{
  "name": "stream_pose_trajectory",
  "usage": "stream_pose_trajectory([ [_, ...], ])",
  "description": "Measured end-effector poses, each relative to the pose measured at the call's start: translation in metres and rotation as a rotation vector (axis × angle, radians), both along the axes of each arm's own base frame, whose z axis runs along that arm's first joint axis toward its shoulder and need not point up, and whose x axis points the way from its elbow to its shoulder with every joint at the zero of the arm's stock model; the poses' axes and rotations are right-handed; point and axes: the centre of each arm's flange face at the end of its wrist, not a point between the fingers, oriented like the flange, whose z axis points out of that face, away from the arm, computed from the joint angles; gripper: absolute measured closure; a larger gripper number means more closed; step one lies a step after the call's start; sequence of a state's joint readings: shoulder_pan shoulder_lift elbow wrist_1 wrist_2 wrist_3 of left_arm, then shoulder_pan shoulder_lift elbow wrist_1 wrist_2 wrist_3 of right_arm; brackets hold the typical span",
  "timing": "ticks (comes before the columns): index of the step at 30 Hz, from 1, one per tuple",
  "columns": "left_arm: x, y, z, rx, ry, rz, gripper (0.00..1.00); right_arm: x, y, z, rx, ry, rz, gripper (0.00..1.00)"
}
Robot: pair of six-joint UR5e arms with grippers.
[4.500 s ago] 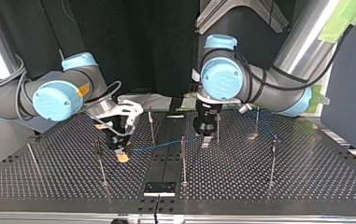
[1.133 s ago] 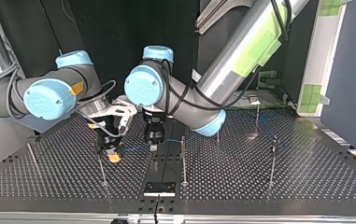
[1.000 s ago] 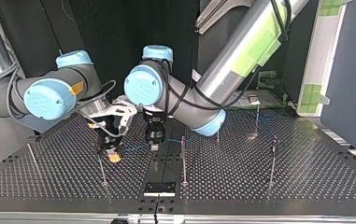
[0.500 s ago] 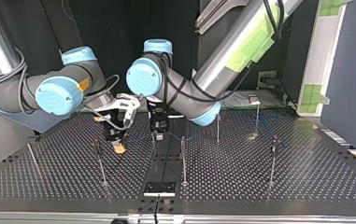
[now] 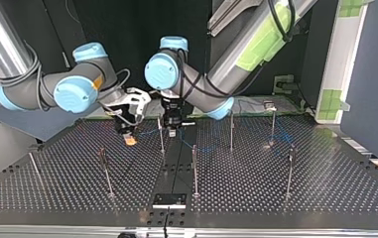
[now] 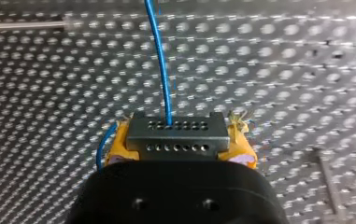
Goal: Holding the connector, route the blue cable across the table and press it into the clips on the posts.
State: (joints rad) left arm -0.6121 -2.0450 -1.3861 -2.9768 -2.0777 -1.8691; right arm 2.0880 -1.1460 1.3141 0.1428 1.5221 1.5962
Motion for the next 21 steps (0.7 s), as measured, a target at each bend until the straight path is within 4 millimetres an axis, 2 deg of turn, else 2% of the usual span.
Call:
stream_pose_trajectory([
  [11, -0.009, 0.003, -0.045, 0.0, 0.014, -0.051, 1.0, -0.009, 0.012, -0.043, 0.039, 0.04, 0.011, 1.0],
  [21, -0.029, -0.003, -0.14, 0.031, 0.1, -0.136, 1.0, -0.019, 0.023, -0.079, 0.078, 0.044, 0.02, 1.0],
])
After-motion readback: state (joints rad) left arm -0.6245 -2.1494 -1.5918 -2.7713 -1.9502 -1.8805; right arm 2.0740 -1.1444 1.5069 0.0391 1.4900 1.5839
